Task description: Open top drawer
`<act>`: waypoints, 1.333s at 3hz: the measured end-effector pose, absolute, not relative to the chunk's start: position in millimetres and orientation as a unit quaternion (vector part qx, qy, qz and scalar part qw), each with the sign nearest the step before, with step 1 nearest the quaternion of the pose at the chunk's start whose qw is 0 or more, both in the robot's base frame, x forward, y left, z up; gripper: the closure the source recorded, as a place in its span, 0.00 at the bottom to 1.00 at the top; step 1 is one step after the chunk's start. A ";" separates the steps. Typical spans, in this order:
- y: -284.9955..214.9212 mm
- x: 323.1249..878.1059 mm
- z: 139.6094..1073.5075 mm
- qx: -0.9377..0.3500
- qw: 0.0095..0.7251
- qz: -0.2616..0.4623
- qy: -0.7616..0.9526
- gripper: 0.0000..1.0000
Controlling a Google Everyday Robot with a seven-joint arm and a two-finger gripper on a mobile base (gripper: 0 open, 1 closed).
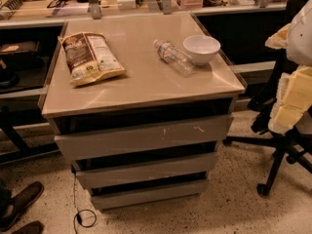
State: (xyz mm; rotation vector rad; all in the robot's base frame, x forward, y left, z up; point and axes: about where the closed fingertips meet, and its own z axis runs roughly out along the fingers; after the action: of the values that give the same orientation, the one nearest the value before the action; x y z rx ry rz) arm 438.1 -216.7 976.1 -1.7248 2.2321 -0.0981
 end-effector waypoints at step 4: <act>-168.7 435.2 865.9 -0.619 0.121 -0.003 0.776 0.00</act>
Offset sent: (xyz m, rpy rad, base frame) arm -0.0138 0.0188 -0.0416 -0.0872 0.0247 0.0273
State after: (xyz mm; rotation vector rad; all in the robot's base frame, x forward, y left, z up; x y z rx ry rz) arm 435.2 -168.7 865.9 -1.8070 2.2661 -0.0074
